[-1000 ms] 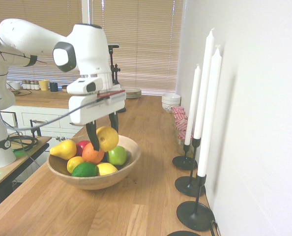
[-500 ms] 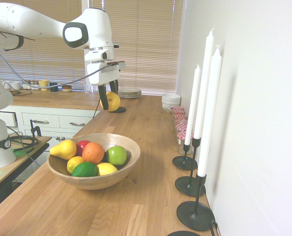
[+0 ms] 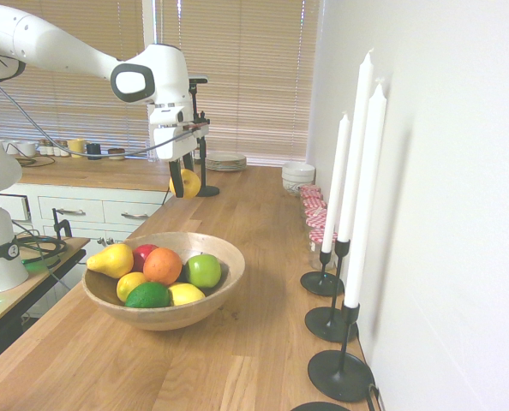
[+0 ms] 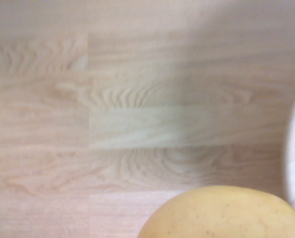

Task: Take pear out of the basket

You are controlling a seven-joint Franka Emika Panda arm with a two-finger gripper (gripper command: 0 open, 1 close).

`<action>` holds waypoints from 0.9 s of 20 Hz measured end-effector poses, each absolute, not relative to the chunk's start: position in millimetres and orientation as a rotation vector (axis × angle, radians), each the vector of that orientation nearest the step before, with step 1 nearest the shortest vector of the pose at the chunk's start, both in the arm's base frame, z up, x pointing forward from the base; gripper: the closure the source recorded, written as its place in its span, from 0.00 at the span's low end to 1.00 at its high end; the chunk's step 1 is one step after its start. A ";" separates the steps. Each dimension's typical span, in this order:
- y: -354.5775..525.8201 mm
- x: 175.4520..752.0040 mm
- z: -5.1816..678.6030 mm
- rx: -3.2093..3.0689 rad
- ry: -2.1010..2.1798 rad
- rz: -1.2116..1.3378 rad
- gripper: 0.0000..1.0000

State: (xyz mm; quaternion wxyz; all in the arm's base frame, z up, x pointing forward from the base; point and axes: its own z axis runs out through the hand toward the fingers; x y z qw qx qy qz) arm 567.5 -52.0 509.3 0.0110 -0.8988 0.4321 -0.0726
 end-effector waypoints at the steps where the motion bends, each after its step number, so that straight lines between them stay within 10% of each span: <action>1: -50.5 569.4 499.2 -2.812 1.345 -0.215 1.00; 18: -34.5 650.3 391.4 -2.850 1.379 -0.122 1.00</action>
